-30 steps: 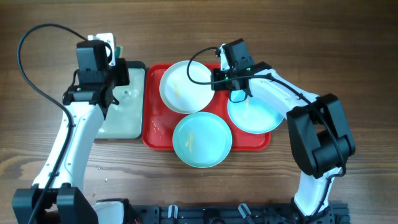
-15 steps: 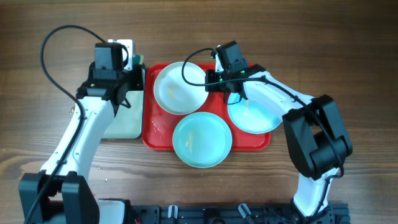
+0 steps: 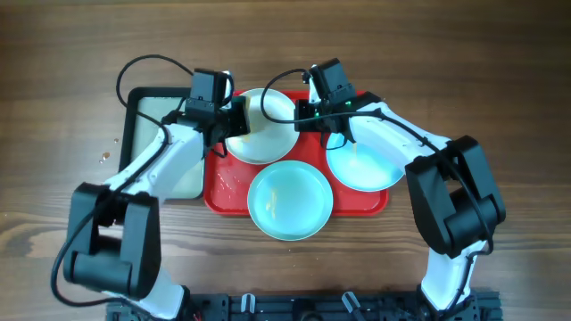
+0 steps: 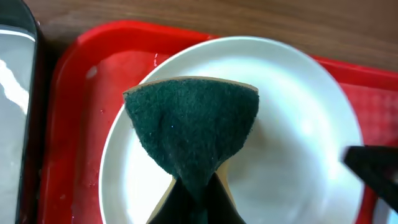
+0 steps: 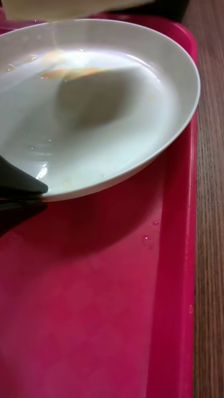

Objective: Clean dirty plates on tray and stack at the side
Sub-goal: 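Scrub the white plate with the sponge in the left gripper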

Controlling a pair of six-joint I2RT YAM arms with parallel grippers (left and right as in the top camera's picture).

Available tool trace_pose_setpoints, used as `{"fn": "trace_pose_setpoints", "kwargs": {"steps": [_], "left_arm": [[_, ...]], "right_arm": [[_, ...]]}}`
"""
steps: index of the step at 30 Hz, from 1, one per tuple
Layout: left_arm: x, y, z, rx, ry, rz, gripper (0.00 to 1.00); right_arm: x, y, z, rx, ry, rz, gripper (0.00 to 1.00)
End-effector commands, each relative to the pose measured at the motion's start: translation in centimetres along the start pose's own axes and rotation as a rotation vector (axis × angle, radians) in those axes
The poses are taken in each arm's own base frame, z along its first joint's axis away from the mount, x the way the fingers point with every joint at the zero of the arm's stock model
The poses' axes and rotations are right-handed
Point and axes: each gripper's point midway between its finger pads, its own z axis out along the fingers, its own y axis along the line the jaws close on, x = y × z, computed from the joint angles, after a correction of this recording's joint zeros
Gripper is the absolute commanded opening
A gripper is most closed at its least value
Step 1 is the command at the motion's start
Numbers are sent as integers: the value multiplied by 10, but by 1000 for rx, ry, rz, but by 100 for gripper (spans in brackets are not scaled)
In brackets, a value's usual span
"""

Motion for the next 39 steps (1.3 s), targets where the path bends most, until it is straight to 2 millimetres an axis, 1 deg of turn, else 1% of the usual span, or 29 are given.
{"fn": "trace_pose_setpoints", "kwargs": {"steps": [1, 6, 8, 10, 16, 18, 22, 24, 27, 30, 32, 34, 35, 37, 39], "left_arm": [[15, 8, 24, -37, 49, -9, 4], [29, 16, 44, -56, 96, -15, 4], [38, 21, 52, -68, 125, -18, 4], [46, 17, 57, -40, 158, -24, 4], [67, 7, 53, 26, 258, -69, 4], [70, -1, 52, 68, 275, -76, 4], [71, -4, 52, 75, 287, -159, 4], [72, -10, 50, 105, 301, -181, 4], [66, -29, 48, 217, 297, -176, 4], [49, -45, 48, 305, 237, -151, 4], [38, -51, 46, 332, 201, -135, 4], [23, -55, 35, 338, 162, -103, 4], [10, -53, 25, 309, 123, -80, 4], [-6, -42, 11, 215, 58, -70, 4], [-11, -27, 2, 118, 23, -71, 4]], "right_arm": [[-3, 1, 2, 3, -6, 3, 4], [0, -1, 4, 9, 0, -1, 4], [3, -4, 9, 14, 11, 3, 4], [9, -9, 17, 22, 30, 7, 4], [10, -10, 18, 25, 35, 7, 4], [10, -10, 18, 25, 35, 6, 4], [10, -10, 19, 25, 35, 3, 4], [10, -10, 19, 25, 35, 3, 4], [10, -10, 19, 26, 35, 3, 4], [10, -10, 19, 26, 35, 3, 4], [10, -10, 19, 26, 35, 1, 4], [10, -10, 19, 25, 35, -18, 4], [10, -10, 19, 25, 36, -18, 4], [10, -10, 19, 25, 36, -18, 4], [10, -10, 19, 25, 36, -18, 4]]}}
